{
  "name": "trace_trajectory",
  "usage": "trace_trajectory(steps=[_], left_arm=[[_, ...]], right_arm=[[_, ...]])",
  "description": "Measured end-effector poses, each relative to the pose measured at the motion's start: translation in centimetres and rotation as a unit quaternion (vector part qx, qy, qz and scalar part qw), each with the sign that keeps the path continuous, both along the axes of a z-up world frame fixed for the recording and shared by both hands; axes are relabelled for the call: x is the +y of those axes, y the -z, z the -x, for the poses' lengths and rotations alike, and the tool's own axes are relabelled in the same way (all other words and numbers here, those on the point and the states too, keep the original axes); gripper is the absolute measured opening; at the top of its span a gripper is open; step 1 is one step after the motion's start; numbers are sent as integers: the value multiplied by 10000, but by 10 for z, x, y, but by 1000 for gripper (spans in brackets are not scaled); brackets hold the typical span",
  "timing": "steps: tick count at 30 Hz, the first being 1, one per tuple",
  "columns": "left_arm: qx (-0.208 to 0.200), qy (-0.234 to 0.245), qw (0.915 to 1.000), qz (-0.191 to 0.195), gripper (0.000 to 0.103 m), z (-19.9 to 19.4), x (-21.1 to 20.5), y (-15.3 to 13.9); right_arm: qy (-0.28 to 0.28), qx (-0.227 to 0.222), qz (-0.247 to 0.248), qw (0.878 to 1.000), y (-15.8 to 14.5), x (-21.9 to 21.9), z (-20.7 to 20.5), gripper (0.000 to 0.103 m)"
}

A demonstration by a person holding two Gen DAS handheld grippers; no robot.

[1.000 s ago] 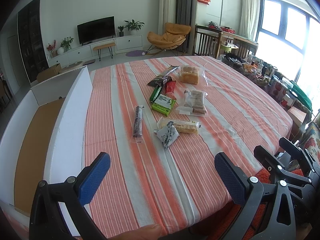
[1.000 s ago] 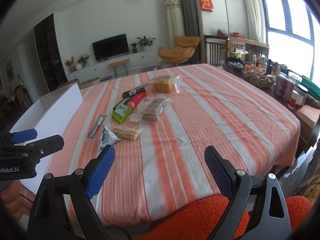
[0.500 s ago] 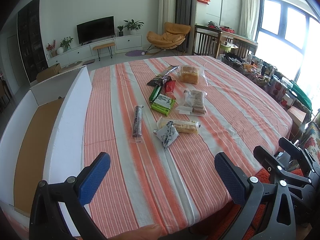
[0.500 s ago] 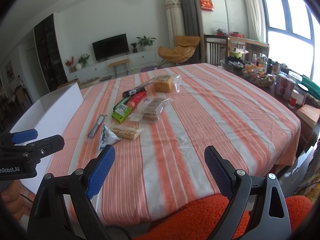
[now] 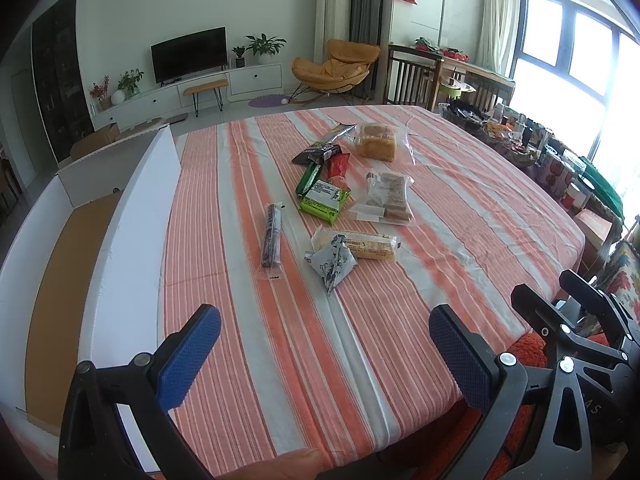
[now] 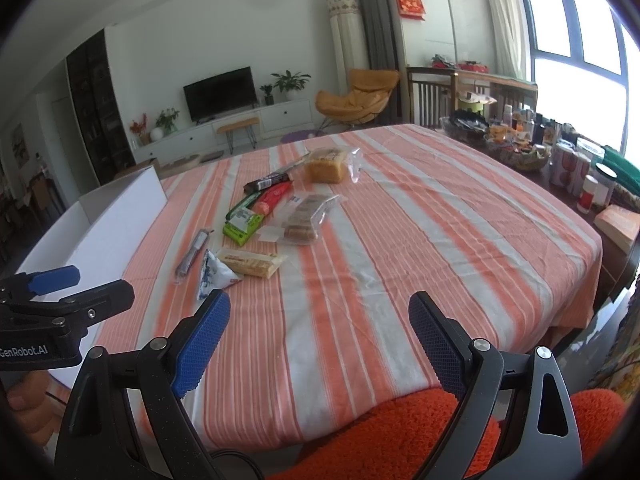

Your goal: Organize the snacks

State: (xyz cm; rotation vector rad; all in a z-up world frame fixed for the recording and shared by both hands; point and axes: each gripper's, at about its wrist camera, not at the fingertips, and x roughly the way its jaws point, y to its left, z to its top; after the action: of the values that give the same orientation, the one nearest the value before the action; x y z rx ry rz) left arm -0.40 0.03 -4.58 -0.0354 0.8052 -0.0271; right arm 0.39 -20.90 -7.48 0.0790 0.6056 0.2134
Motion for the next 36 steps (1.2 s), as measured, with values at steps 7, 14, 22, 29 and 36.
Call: trace_trajectory(steps=[7, 14, 22, 29, 36], left_arm=[[72, -18, 10000, 17, 103, -1, 2, 4], [115, -29, 9999, 28, 103, -2, 3, 6], [-59, -255, 9996, -132, 103, -6, 19, -8], [56, -509, 9984, 237, 103, -10, 63, -18], [870, 263, 9959, -36, 103, -21, 17, 46]], right_arm=[[-4, 32, -45, 10000, 2, -2, -1, 93], [-25, 51, -33, 10000, 5, -2, -2, 93], [-33, 114, -110, 9999, 9, -5, -4, 93], [-11, 358, -273, 9990, 17, -9, -11, 93], [-26, 368, -186, 9991, 18, -6, -9, 93]])
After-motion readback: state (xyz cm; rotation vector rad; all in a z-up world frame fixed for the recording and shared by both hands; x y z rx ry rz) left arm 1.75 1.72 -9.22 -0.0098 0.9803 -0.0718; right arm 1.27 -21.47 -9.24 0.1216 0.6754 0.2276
